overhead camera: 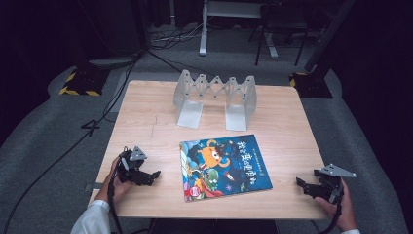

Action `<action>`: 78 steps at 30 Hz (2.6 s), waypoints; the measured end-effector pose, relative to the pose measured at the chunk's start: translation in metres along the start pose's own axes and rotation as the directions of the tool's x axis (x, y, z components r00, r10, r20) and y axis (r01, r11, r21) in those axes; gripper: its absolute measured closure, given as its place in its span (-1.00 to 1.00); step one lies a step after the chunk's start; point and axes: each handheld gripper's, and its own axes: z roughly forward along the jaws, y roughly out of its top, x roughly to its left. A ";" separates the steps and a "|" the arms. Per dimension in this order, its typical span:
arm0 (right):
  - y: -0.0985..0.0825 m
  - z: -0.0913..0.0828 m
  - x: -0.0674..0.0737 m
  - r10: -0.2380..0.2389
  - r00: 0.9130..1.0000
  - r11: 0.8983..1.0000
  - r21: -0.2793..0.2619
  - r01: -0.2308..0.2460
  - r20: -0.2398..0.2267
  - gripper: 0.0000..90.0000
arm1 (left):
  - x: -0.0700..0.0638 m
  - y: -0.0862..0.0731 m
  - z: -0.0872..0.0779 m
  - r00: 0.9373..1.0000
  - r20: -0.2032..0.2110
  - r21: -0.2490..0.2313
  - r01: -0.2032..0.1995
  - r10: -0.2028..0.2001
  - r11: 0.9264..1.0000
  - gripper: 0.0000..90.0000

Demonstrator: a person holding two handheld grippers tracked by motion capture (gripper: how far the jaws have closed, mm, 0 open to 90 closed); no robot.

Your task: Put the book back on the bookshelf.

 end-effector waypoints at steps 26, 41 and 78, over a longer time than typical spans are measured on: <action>0.011 0.003 0.063 -0.241 0.928 0.969 -0.018 0.246 -0.283 -0.53 | -0.018 0.036 0.015 0.985 0.153 -0.076 -0.063 0.074 0.995 -0.64; 0.031 0.026 0.101 -0.287 0.903 0.955 -0.020 0.297 -0.319 -0.50 | -0.022 0.099 0.065 0.974 0.174 -0.103 -0.125 0.142 0.987 -0.63; 0.062 0.061 0.116 -0.278 0.913 0.959 -0.029 0.282 -0.300 -0.38 | -0.047 0.020 0.013 0.947 0.284 -0.056 -0.138 0.148 0.989 -0.66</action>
